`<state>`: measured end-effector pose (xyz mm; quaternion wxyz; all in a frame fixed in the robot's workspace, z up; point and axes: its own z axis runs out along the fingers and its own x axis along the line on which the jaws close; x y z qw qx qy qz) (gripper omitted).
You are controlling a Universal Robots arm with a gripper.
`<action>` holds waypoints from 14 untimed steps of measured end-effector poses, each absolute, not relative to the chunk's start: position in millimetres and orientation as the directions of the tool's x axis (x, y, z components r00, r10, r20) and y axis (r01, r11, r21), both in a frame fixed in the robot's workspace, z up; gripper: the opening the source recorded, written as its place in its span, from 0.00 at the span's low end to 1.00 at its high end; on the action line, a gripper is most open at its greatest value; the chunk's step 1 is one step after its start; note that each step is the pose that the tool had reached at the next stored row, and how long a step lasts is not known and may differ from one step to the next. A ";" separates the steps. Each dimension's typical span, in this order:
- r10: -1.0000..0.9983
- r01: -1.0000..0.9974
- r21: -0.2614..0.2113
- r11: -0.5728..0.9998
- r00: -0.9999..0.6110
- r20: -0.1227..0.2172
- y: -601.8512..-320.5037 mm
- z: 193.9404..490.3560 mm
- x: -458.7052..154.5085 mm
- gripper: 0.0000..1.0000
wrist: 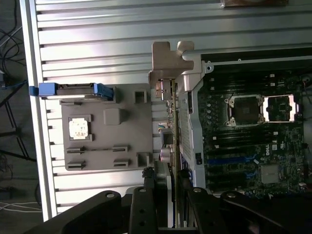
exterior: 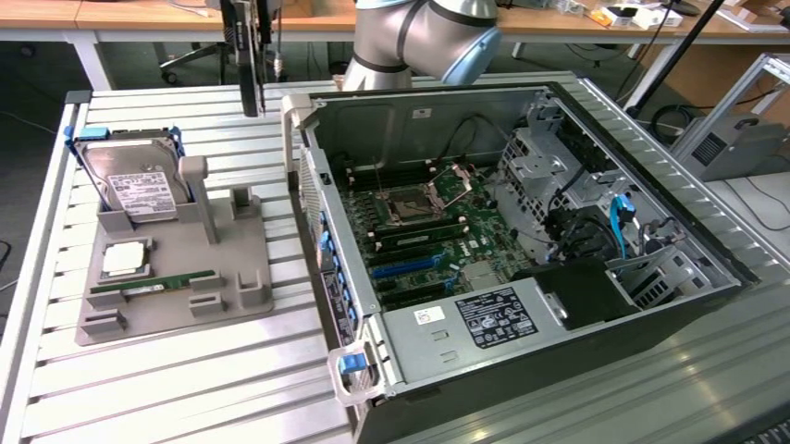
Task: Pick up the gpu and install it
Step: 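Pick up the gpu and move the gpu toward the slot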
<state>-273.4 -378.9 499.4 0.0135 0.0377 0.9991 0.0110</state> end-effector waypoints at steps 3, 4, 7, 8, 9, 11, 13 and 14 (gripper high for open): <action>0.076 0.075 0.023 0.997 -0.997 -0.026 -379.7 498.6 -270.6 0.30; 0.076 0.075 0.023 0.997 -0.997 -0.026 -379.9 498.2 -269.6 0.30; 0.076 0.075 0.023 0.997 -0.997 -0.026 -380.5 497.3 -266.9 0.30; 0.076 0.075 0.023 0.997 -0.997 -0.026 -380.7 497.0 -266.0 0.30; 0.076 0.075 0.023 0.997 -0.997 -0.026 -380.9 496.7 -265.2 0.30; 0.076 0.075 0.023 0.997 -0.997 -0.026 -381.4 496.1 -263.6 0.30; 0.076 0.075 0.023 0.997 -0.997 -0.026 -381.7 495.4 -261.9 0.30; 0.076 0.075 0.023 0.997 -0.997 -0.026 -381.9 495.1 -261.1 0.30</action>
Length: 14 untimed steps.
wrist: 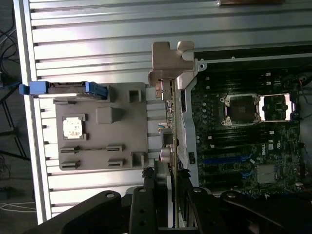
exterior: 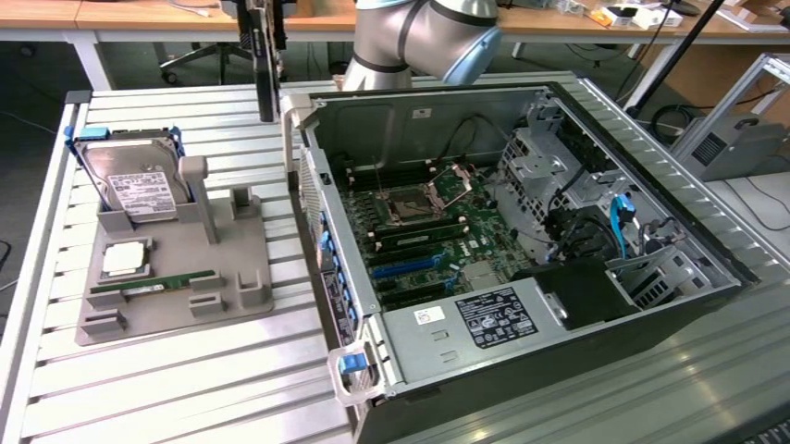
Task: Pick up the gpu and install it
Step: 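Pick up the gpu and move the gpu toward the slot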
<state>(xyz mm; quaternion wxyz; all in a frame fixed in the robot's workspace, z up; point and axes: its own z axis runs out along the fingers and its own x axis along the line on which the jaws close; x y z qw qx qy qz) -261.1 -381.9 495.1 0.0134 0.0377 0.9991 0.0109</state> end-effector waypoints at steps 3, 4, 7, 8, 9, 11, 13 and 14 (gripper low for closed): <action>0.076 0.075 0.023 0.997 -0.997 -0.026 -382.3 494.2 -259.0 0.30; 0.076 0.075 0.023 0.997 -0.997 -0.026 -382.5 494.0 -258.4 0.30; 0.076 0.075 0.023 0.997 -0.997 -0.026 -383.1 492.7 -254.0 0.30; 0.076 0.075 0.023 0.997 -0.997 -0.026 -383.2 492.4 -252.6 0.30; 0.076 0.075 0.023 0.997 -0.997 -0.026 -383.3 492.1 -251.7 0.30; 0.076 0.075 0.023 0.997 -0.997 -0.026 -383.5 491.6 -249.9 0.30; 0.076 0.075 0.023 0.997 -0.997 -0.026 -383.7 491.1 -247.9 0.30; 0.076 0.075 0.023 0.997 -0.997 -0.026 -383.8 490.9 -246.9 0.30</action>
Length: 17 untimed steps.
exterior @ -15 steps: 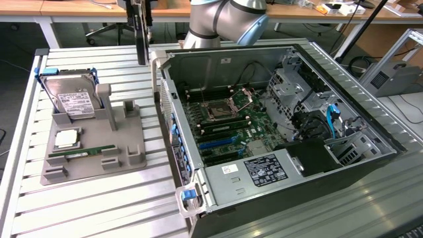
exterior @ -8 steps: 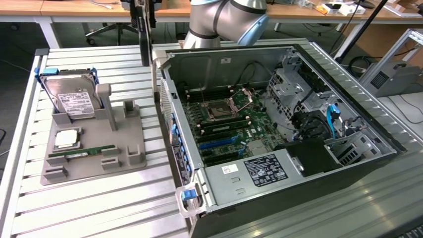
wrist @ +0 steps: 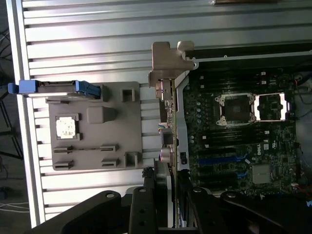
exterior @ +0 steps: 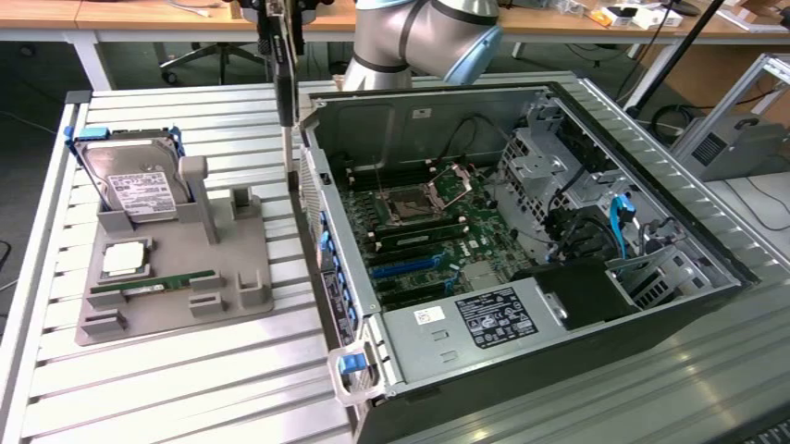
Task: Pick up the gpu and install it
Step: 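Pick up the gpu and move the gpu toward the slot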
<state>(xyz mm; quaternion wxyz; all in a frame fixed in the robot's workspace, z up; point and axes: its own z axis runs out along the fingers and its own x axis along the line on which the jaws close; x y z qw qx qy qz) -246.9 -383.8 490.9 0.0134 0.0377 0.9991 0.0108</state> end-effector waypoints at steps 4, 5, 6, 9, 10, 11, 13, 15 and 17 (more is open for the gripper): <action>0.076 0.075 0.022 0.997 -0.997 -0.026 -384.0 489.7 -242.7 0.30; 0.076 0.075 0.023 0.997 -0.997 -0.026 -384.1 489.2 -240.7 0.30; 0.076 0.075 0.022 0.997 -0.997 -0.026 -384.2 488.9 -239.5 0.30; 0.076 0.075 0.022 0.997 -0.997 -0.026 -384.3 488.1 -235.6 0.30; 0.076 0.075 0.022 0.997 -0.997 -0.026 -384.3 487.7 -233.9 0.30; 0.076 0.075 0.022 0.997 -0.997 -0.026 -384.4 487.4 -232.7 0.30; 0.076 0.075 0.022 0.997 -0.997 -0.026 -384.5 486.6 -229.3 0.30; 0.076 0.075 0.022 0.997 -0.997 -0.026 -384.5 485.9 -226.3 0.30; 0.076 0.075 0.022 0.997 -0.997 -0.026 -384.7 484.7 -221.6 0.30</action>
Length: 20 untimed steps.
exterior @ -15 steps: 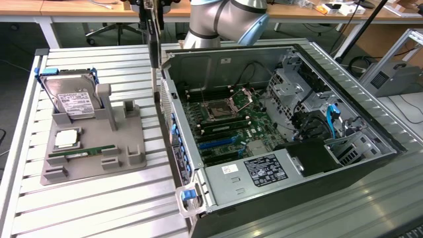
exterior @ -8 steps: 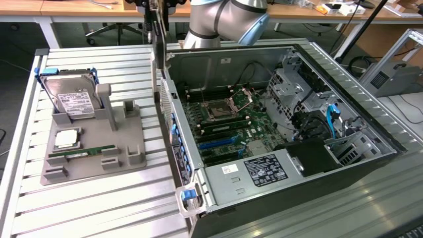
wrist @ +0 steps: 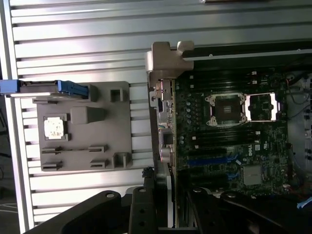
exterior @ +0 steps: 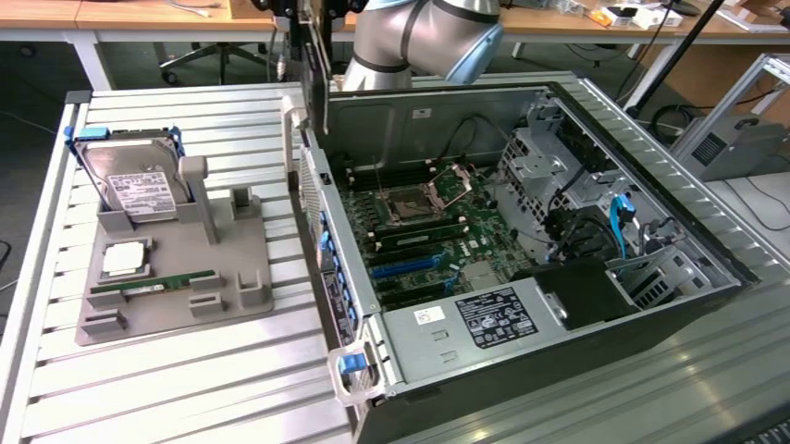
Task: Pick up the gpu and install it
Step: 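Pick up the gpu and move the gpu toward the slot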
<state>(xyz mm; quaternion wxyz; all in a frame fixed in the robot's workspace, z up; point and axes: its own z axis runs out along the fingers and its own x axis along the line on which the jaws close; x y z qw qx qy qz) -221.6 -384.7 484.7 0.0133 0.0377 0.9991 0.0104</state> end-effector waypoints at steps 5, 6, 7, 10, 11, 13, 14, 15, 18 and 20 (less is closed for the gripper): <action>0.076 0.075 0.022 0.997 -0.997 -0.026 -385.4 481.9 -213.3 0.30; 0.076 0.075 0.022 0.997 -0.997 -0.026 -385.6 481.4 -212.0 0.30; 0.076 0.075 0.022 0.997 -0.997 -0.025 -385.6 481.0 -211.0 0.30; 0.076 0.075 0.022 0.997 -0.997 -0.025 -385.8 479.5 -207.2 0.30; 0.076 0.075 0.022 0.997 -0.997 -0.025 -385.9 478.6 -205.0 0.30; 0.076 0.075 0.022 0.997 -0.997 -0.026 -385.9 477.5 -202.5 0.30; 0.076 0.075 0.021 0.997 -0.997 -0.026 -385.9 477.0 -201.5 0.30; 0.076 0.075 0.021 0.997 -0.997 -0.026 -385.9 476.7 -200.6 0.30; 0.076 0.075 0.021 0.997 -0.997 -0.026 -385.9 475.5 -198.4 0.30; 0.076 0.075 0.021 0.997 -0.997 -0.026 -385.9 475.0 -197.1 0.30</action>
